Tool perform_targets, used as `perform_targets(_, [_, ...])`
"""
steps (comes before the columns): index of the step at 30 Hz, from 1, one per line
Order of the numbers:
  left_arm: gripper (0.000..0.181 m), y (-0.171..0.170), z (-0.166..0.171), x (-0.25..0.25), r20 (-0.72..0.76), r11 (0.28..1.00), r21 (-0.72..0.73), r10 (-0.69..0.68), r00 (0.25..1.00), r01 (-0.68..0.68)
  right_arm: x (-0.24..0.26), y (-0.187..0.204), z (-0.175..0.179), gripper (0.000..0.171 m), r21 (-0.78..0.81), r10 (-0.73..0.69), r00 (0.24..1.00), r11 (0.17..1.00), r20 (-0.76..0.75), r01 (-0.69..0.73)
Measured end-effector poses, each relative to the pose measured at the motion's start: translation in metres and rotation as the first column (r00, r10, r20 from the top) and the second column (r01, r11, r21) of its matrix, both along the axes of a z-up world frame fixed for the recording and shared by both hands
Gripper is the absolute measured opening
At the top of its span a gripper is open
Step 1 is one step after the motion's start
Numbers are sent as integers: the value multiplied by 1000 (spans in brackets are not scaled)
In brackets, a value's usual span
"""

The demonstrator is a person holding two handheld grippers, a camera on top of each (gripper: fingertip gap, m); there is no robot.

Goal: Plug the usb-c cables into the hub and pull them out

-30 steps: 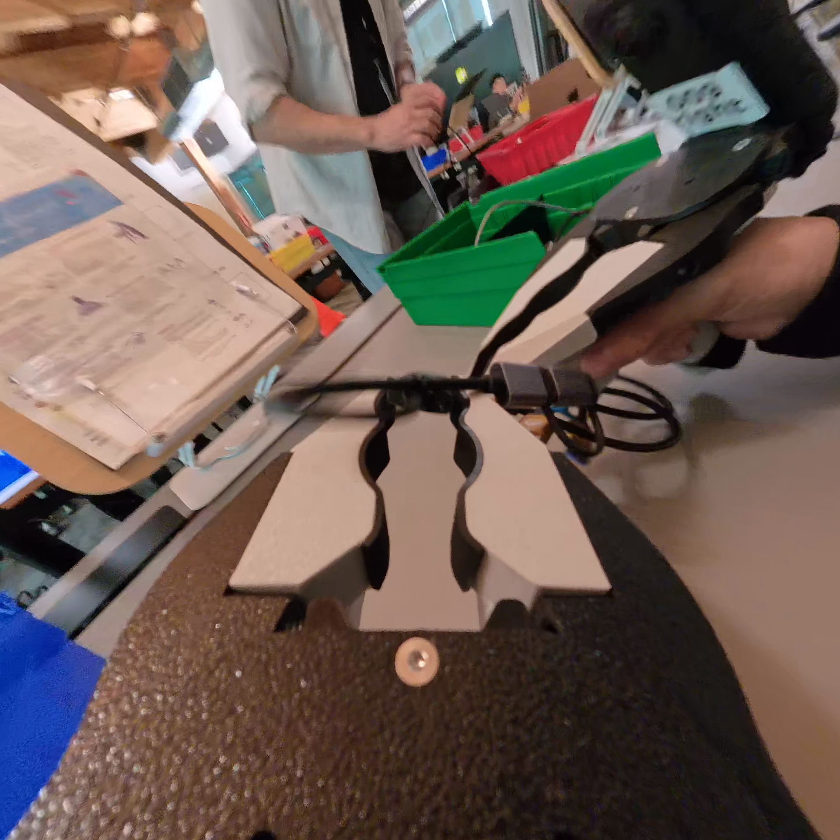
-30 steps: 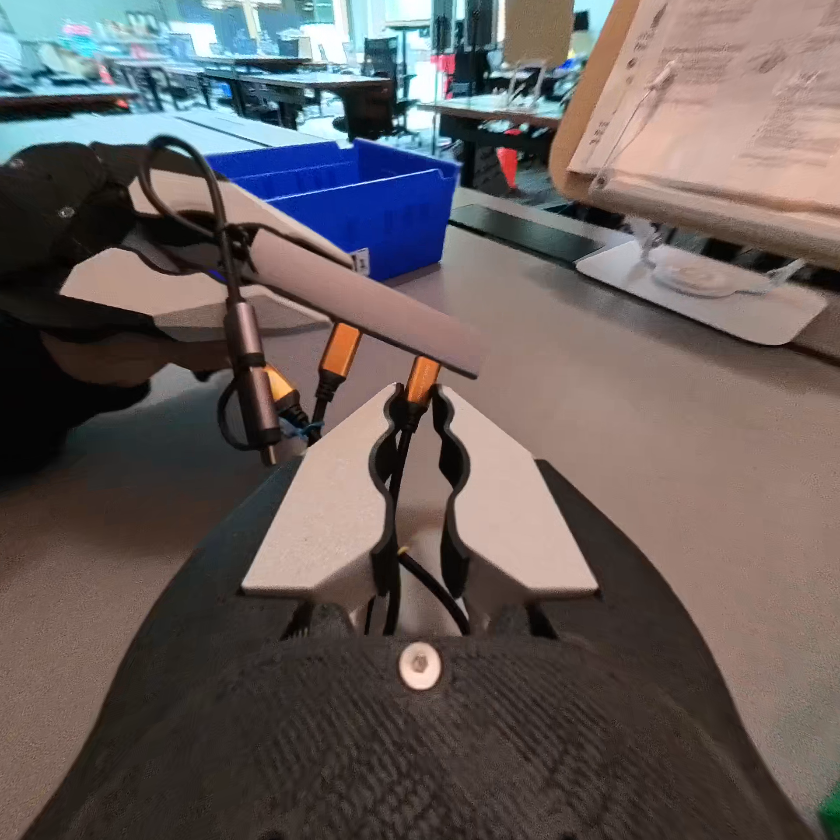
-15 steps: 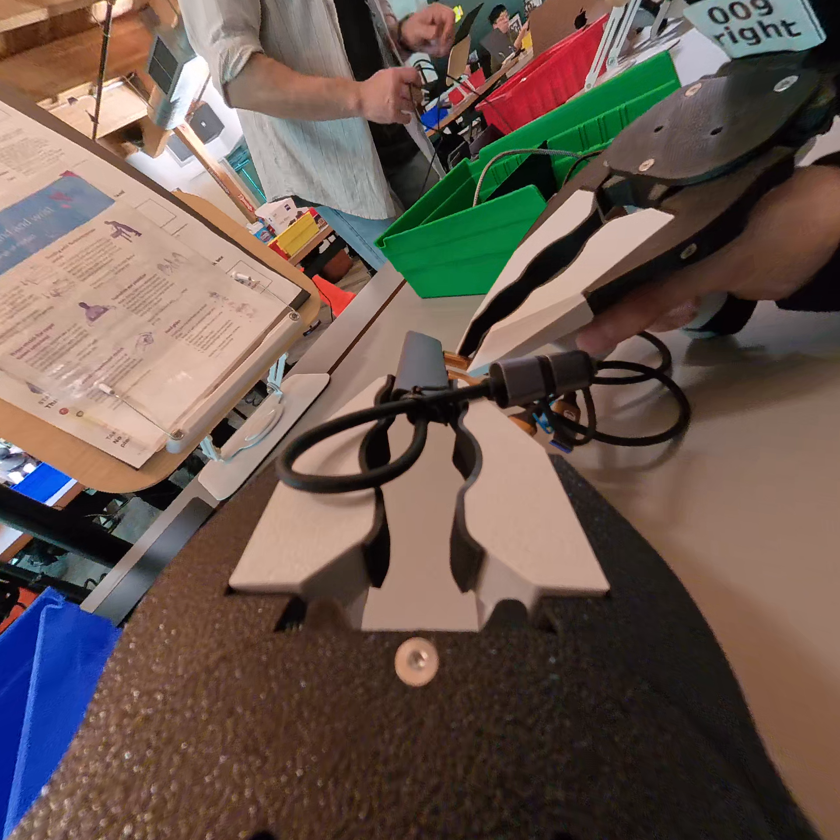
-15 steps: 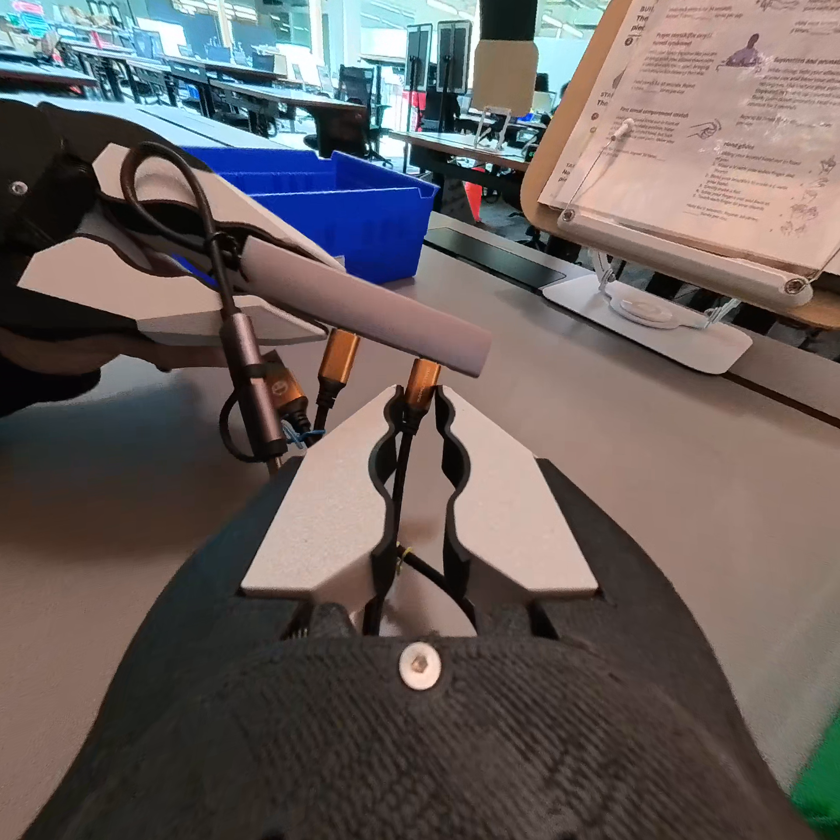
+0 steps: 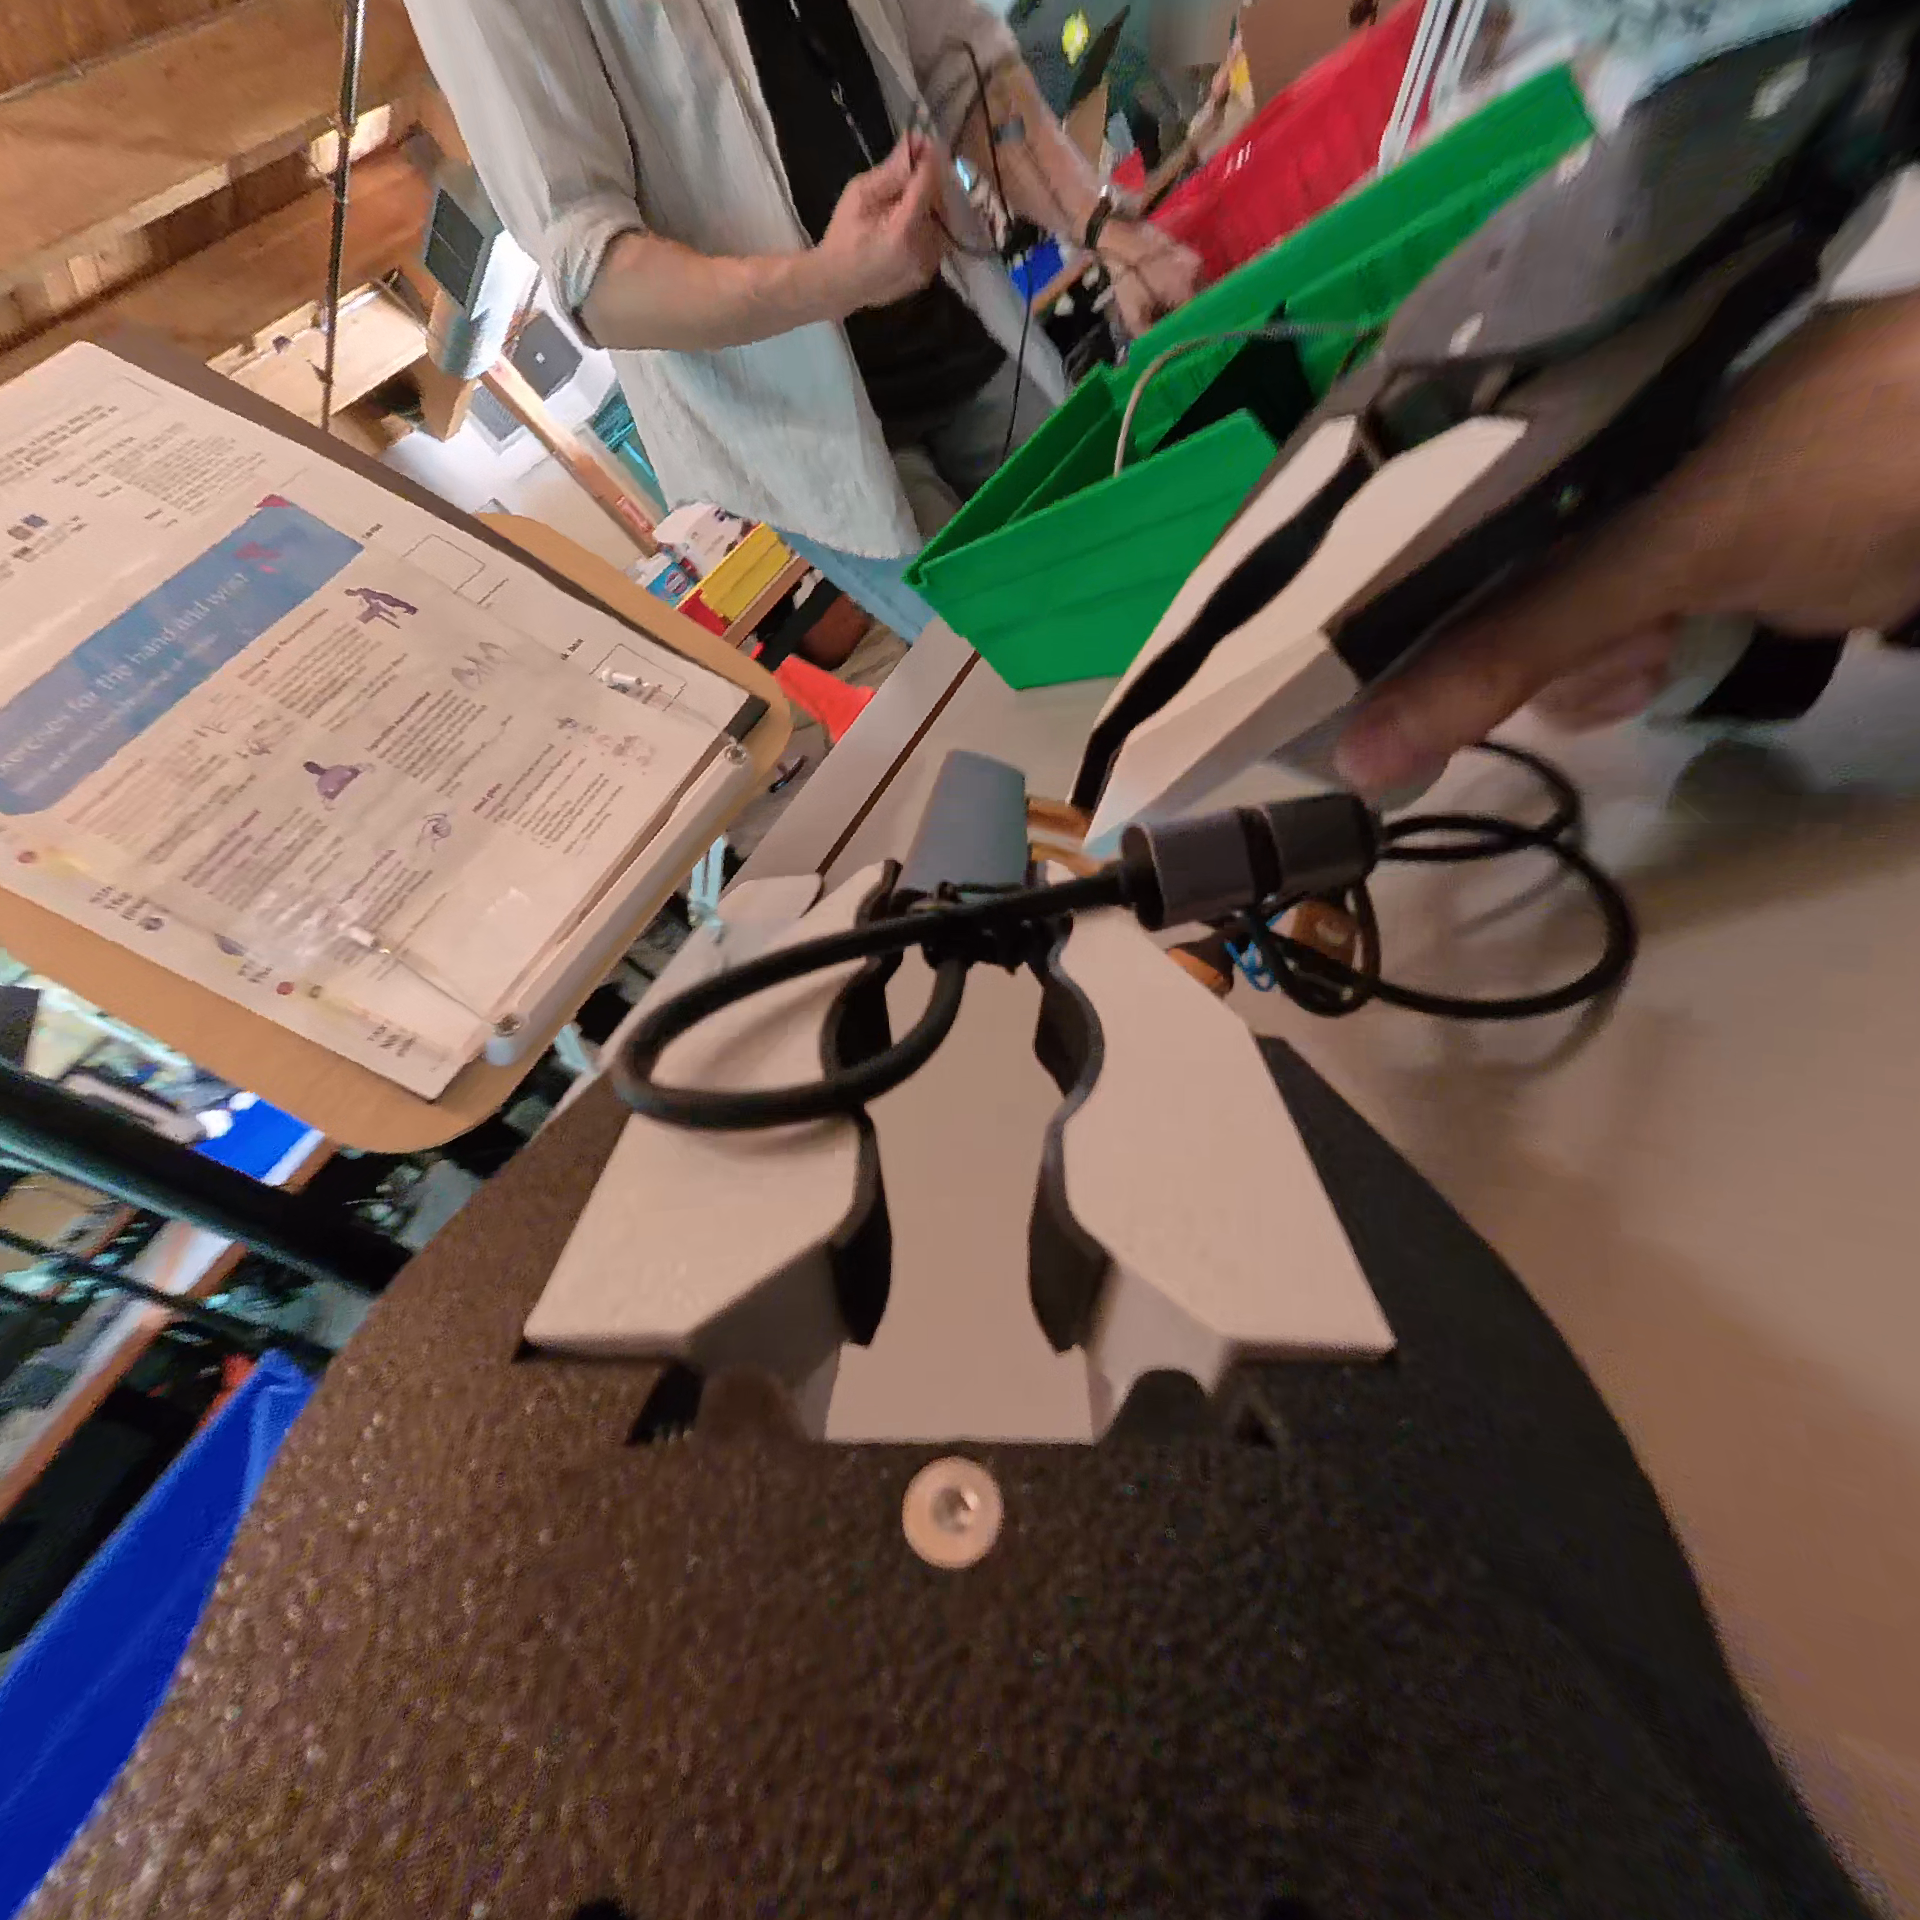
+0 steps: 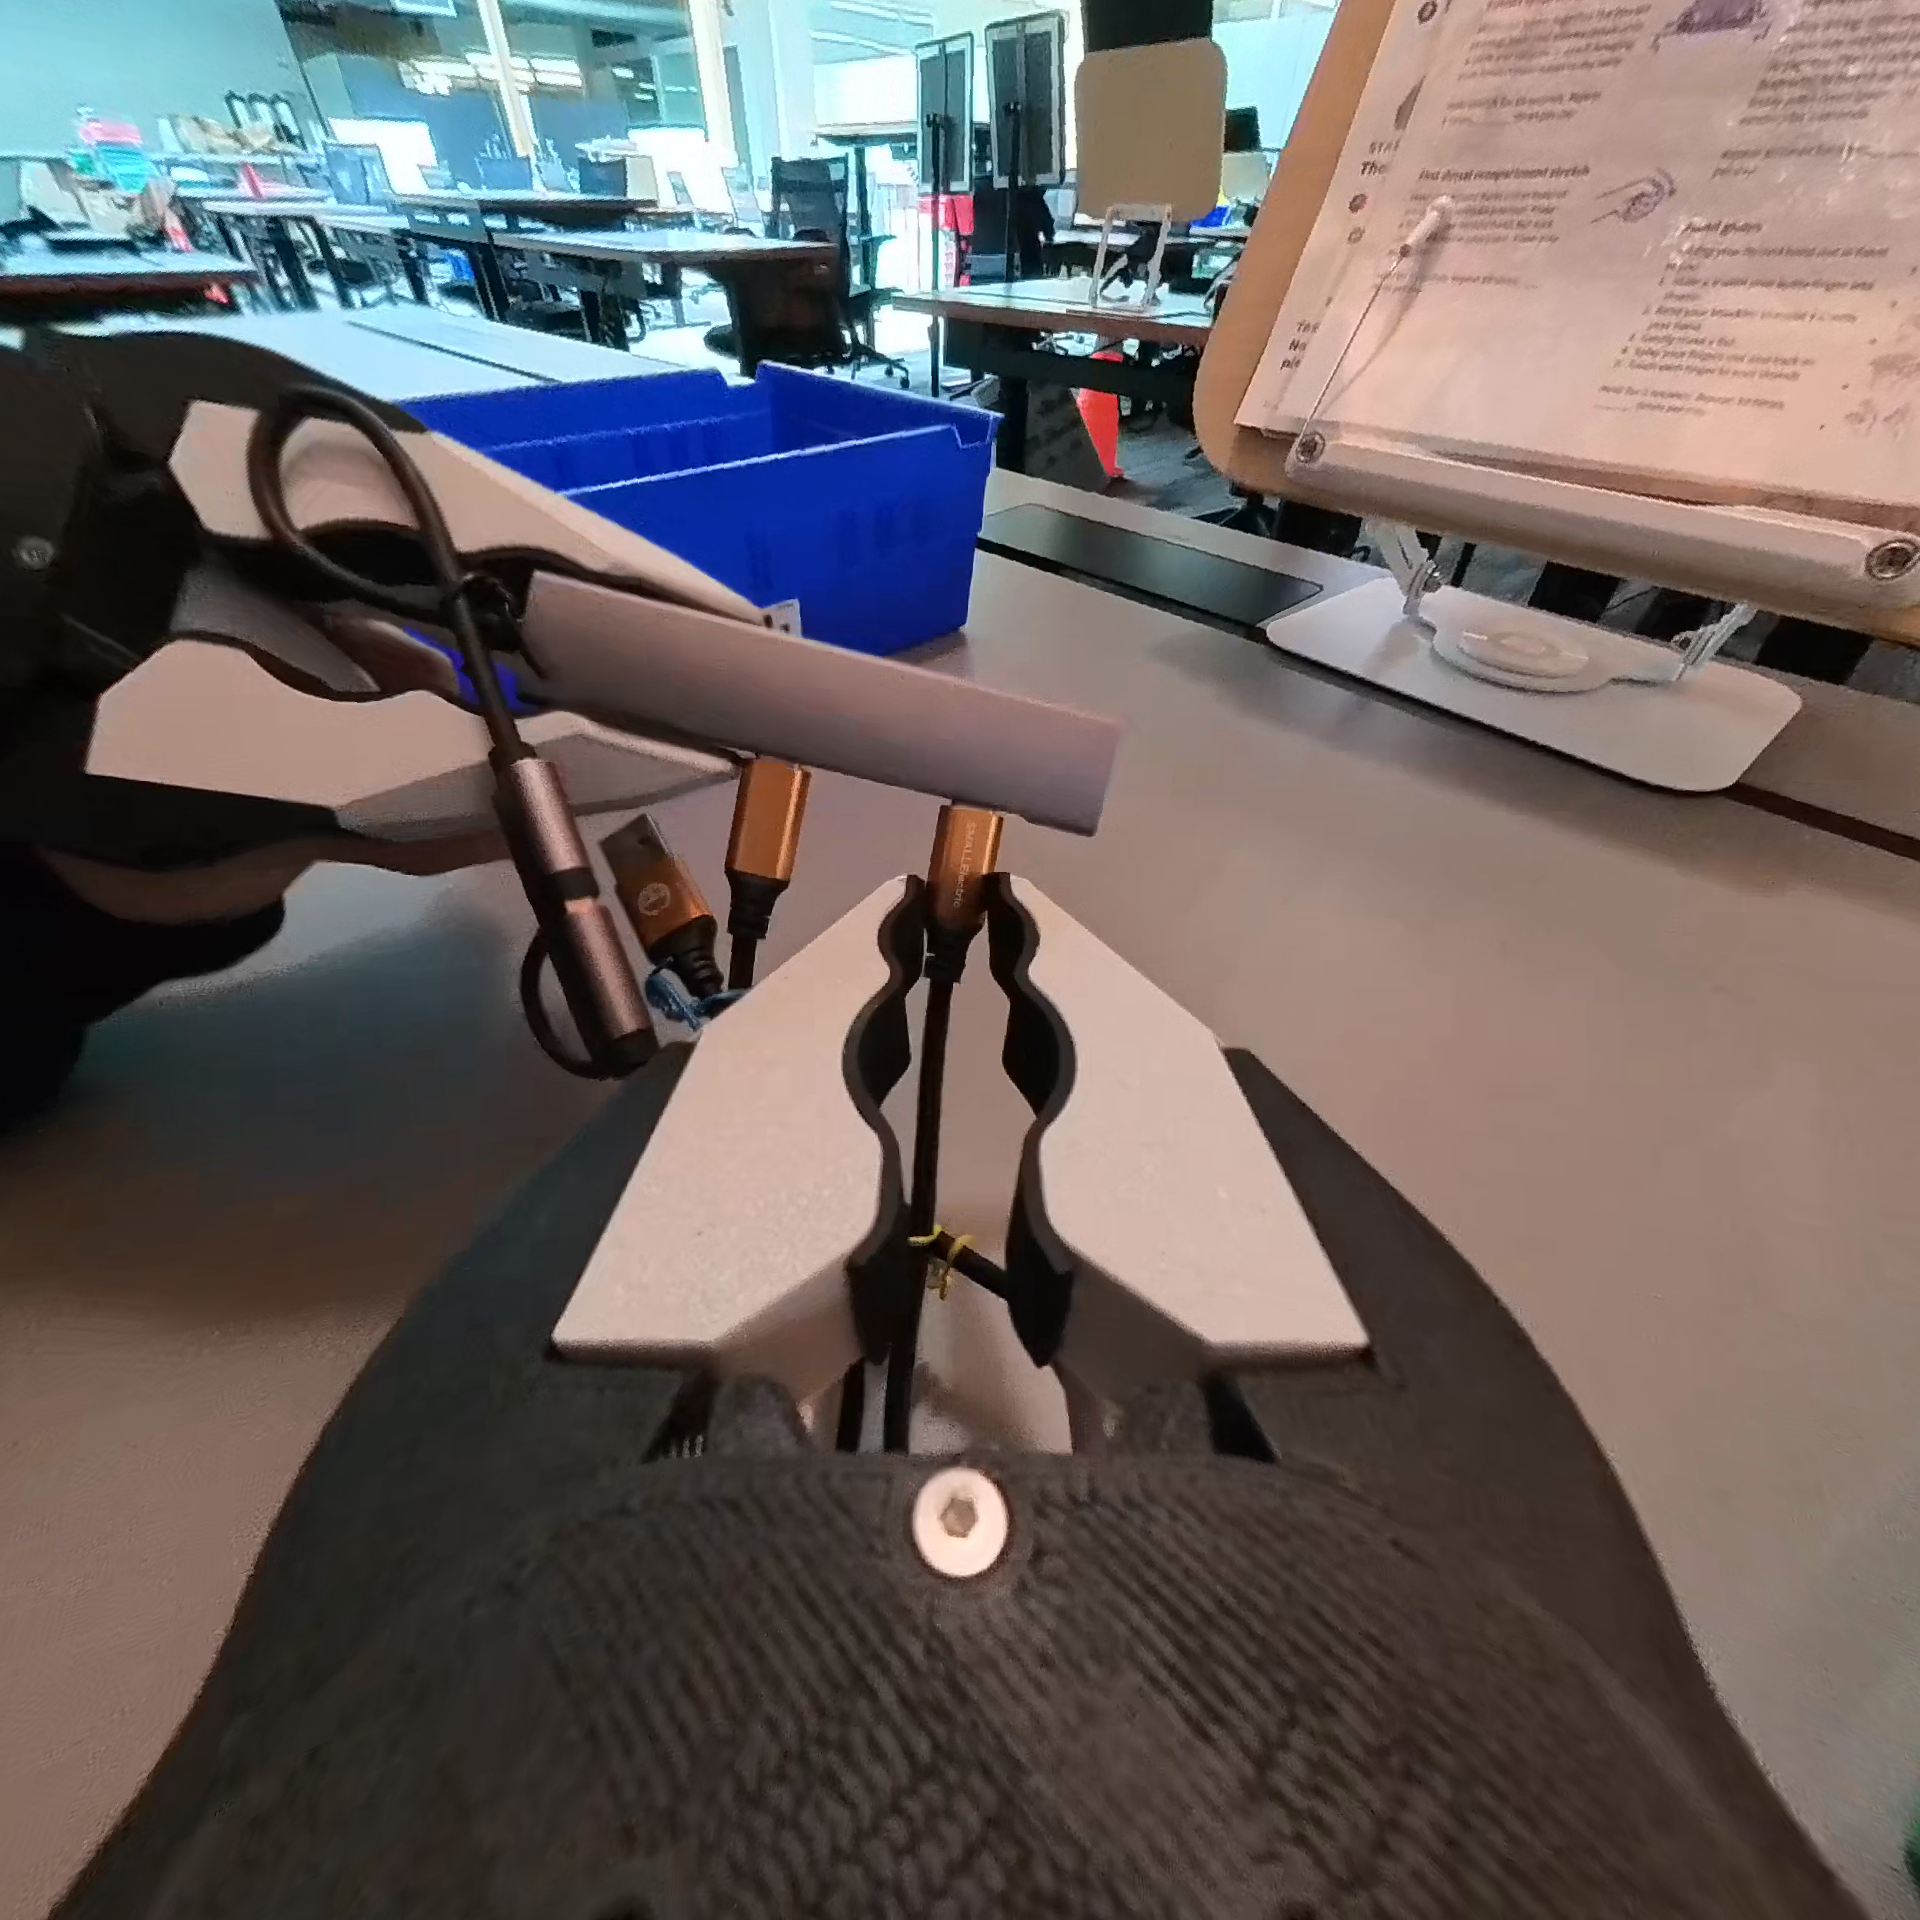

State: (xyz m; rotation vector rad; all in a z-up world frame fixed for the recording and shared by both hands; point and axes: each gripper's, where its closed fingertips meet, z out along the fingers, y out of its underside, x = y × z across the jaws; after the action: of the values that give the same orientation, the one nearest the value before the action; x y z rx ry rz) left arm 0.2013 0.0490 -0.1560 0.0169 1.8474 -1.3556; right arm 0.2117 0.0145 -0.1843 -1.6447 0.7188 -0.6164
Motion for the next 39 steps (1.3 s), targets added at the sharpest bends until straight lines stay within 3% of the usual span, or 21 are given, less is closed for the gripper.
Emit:
perform_targets(5, [22,1,-1,3,33,999,33,41,999,-42,-1,-2,1,12,-27,10,1000,1000,6,-9])
perform_targets(13, [22,0,5,3,-68,997,-68,31,997,-36,-4,-5,10,12,22,28,999,999,27,-29])
perform_targets(19, [21,-3,11,0,-58,992,-120,24,998,-30,1,-3,8,11,37,-28,997,999,71,25])
perform_targets(21, [21,3,17,3,-76,984,-171,26,997,-38,1,-3,8,19,33,-34,997,999,75,32])
perform_targets(26, [21,11,20,6,-105,974,-222,6,994,-29,-2,2,10,7,27,-6,995,1000,98,4])
perform_targets(39, [21,4,21,0,-95,975,-223,-21,995,-1,0,4,12,6,70,-15,997,998,76,9])
